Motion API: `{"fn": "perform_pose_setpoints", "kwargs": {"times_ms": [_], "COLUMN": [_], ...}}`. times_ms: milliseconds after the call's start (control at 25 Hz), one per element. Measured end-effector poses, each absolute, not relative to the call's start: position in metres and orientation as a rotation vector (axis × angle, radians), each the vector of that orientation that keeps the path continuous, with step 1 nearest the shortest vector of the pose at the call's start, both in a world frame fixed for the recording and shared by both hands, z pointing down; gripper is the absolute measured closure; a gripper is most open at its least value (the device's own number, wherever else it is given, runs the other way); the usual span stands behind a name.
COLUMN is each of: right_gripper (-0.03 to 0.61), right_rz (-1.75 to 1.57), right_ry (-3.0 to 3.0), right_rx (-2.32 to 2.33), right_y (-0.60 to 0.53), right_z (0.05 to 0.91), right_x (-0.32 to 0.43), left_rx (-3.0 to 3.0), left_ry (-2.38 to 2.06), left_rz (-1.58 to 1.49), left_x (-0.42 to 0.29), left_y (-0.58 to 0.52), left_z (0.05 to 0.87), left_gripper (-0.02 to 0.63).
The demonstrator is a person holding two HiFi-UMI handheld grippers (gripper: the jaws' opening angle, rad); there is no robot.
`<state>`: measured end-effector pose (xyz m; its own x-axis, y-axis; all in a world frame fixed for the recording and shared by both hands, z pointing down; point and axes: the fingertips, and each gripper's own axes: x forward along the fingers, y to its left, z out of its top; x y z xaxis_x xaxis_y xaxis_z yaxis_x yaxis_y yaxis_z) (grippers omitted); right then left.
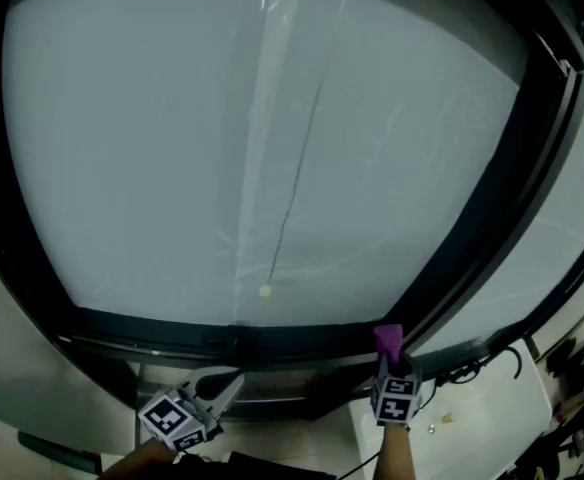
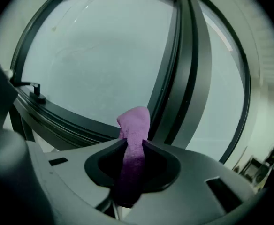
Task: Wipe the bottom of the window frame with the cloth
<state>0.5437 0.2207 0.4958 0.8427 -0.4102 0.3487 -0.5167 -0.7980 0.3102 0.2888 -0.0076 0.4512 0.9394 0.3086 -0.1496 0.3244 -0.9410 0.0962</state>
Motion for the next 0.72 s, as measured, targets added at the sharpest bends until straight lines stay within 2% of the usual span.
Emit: {"fn": "perform_pose_setpoints", "kwargs": {"times_ms": [400,720], "right_gripper": [0.491,0.491], "right_rz": [0.368,0.407], "right_ry": [-0.431,-0.444], "right_rx": [2.134,2.071], "right_y": [0.200,0.189], "right_z": [0.506,0.502], "right_x": [0.579,0.586], "left_rx": [2.969,2.968], "left_ry": [0.471,0.463], "left_rz": [-0.185,-0.185], "left_x": [0.291,0.293], "left_y": [-0.011,-0.013], "left_z": [0.451,0.450], "left_gripper": [0.609,0.609]}}
